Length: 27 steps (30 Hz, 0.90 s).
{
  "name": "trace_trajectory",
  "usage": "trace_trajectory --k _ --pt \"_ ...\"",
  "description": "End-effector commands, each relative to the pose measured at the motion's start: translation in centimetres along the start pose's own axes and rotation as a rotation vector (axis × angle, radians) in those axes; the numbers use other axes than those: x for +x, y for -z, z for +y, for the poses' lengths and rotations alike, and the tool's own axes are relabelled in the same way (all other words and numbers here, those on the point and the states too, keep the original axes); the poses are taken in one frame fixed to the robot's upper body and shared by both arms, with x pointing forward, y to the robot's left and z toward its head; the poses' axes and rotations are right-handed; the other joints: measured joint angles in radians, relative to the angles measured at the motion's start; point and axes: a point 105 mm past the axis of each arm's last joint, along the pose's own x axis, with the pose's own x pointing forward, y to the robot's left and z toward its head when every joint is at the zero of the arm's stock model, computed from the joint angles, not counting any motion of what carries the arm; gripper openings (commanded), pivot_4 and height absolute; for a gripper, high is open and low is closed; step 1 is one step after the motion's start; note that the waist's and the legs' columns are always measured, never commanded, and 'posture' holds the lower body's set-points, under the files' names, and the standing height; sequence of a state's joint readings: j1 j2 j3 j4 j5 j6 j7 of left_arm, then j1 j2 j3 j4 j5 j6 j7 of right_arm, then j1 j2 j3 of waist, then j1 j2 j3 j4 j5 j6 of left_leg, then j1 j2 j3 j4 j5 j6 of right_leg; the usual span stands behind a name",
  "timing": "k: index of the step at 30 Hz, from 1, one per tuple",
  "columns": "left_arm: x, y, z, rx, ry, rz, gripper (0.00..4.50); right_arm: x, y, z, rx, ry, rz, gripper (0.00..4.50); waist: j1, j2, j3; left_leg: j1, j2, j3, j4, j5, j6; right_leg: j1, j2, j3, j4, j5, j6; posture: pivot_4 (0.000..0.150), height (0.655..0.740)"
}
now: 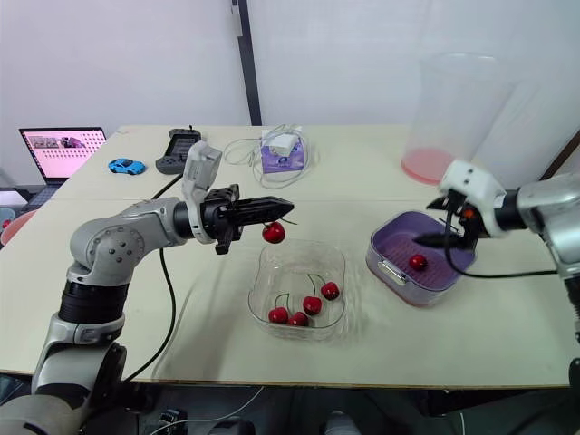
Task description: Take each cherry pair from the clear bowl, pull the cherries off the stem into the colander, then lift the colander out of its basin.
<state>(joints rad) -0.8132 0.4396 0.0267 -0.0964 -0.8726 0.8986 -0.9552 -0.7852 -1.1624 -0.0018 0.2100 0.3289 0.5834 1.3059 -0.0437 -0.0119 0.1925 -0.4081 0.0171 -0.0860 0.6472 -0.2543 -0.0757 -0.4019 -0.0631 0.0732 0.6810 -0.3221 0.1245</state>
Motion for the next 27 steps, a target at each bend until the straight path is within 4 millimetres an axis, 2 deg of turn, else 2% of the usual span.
trace_trajectory --k 1,4,6,11,16,24,27 --pt "0.3 -1.4 -0.3 0.049 0.016 -0.040 0.00 -1.1 -4.1 2.2 0.028 -0.086 -0.173 4.46 0.001 0.000 0.000 0.000 0.000 0.000 0.000 0.000 0.000 0.000 0.000 0.000 0.000 0.000 0.000 0.150 0.7332" --pt "0.7 -1.5 -0.5 0.044 0.032 -0.050 0.00 0.9 -5.4 6.0 0.132 -0.229 -0.265 4.46 0.000 0.000 0.000 0.000 0.000 -0.001 0.000 0.000 0.001 0.001 0.000 0.000 0.000 0.000 0.000 0.150 0.7332" --pt "1.0 -1.4 -0.6 0.040 0.043 -0.051 0.00 2.6 -5.4 8.8 0.146 -0.309 -0.296 4.46 0.001 -0.001 0.000 0.001 0.000 -0.001 0.000 0.000 0.001 0.002 0.000 -0.001 0.000 0.000 0.000 0.150 0.7332" --pt "1.4 -1.2 -0.9 0.031 0.069 -0.045 0.00 6.3 -6.8 12.6 0.217 -0.343 -0.421 4.46 0.001 -0.001 0.000 0.000 0.000 -0.002 0.001 0.000 0.001 0.001 0.000 -0.001 0.000 0.000 0.000 0.150 0.7332" --pt "1.7 -1.2 -0.9 0.032 0.072 -0.043 0.00 7.9 -8.3 14.2 0.257 -0.357 -0.491 4.46 0.001 -0.001 0.000 0.000 0.000 -0.002 0.001 0.000 0.001 0.001 0.000 -0.001 0.000 0.000 0.000 0.150 0.7332" --pt "1.9 -1.3 -0.9 0.037 0.073 -0.038 0.00 8.6 -9.1 14.4 0.287 -0.346 -0.521 4.46 -0.001 -0.001 0.000 0.000 0.000 -0.002 0.000 -0.001 0.001 0.001 0.000 -0.002 0.000 0.000 0.000 0.150 0.7332" --pt "1.9 -1.3 -0.9 0.041 0.072 -0.035 0.00 8.7 -9.5 14.6 0.292 -0.357 -0.539 3.63 -0.001 -0.001 0.000 0.000 0.000 -0.002 0.000 -0.001 0.002 0.001 0.000 -0.002 0.000 0.000 0.000 0.150 0.7332"
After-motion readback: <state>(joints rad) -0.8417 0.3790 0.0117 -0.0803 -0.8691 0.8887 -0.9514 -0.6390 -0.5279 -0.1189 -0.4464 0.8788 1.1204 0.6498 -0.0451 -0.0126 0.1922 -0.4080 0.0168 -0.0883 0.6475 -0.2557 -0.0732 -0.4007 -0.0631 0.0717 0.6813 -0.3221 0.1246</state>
